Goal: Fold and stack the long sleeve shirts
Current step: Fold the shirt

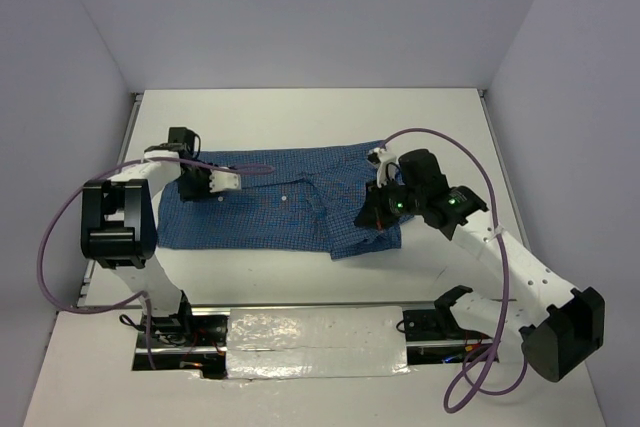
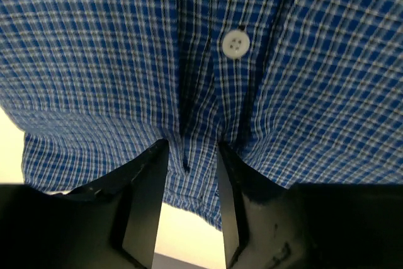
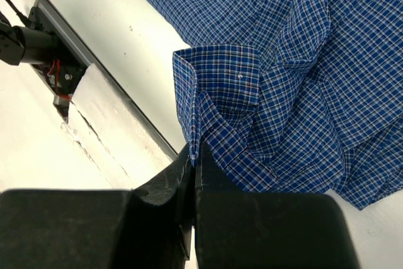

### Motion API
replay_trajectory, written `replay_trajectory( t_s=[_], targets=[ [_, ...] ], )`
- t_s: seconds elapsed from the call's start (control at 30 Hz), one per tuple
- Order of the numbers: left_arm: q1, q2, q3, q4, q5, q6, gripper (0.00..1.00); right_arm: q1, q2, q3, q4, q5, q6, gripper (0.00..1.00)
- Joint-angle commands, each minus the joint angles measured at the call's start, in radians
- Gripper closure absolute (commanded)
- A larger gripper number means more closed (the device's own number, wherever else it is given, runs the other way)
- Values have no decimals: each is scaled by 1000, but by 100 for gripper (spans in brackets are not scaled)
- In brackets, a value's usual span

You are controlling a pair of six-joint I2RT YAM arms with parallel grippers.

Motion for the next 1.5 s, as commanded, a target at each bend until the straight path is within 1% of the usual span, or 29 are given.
replay_trajectory(
  t_s=[0.0,0.07,0.23,0.33,0.37,0.43,0.53,0.6,0.63,0.67,0.7,0.77,0.8,0.93,1.1,1.2,1.23,1.27,1.47],
  targets=[
    [-1,27,23,99,-27,-50,49,6,-1,16,38,-19,11,100],
    [-9,27,20,113,-32,-73,49,6,-9,11,43,-19,13,100],
    [-14,31,-43,194,-58,-59,51,6,-22,-1,54,-10,21,100],
    [-14,56,-41,203,-79,-67,55,6,-18,8,58,-9,21,100],
    [-14,60,-40,208,-84,-70,59,8,-15,14,58,-7,21,100],
    [-12,59,-32,214,-87,-64,63,8,-9,22,51,-9,13,100],
    [-12,50,5,156,-67,-37,59,6,-1,25,40,-4,4,100],
    [-8,34,34,49,-29,-14,56,6,-4,19,38,1,4,100],
    [-6,28,69,14,-1,-10,55,6,-7,14,43,4,4,100],
    [-6,14,84,-22,58,-10,53,6,-10,11,43,4,7,100],
    [-6,8,101,-92,92,-10,53,6,-15,6,45,5,7,100],
    [-15,-15,135,-154,186,-27,50,6,-18,2,45,5,10,100],
    [-21,-21,135,-157,203,-35,50,6,-21,0,43,8,10,100],
    [-41,-24,91,-97,185,-73,50,6,-28,-6,35,16,5,100],
    [-55,34,57,8,87,-159,50,5,-32,-6,35,16,4,100],
    [-55,45,39,79,60,-185,49,6,-35,-12,43,7,11,100],
    [-84,47,34,94,45,-191,49,6,-35,-14,43,5,11,100],
    [-89,48,32,114,37,-197,49,5,-35,-15,45,5,15,100],
    [-98,66,17,179,-13,-228,52,6,-53,-18,46,8,19,100]
  ],
)
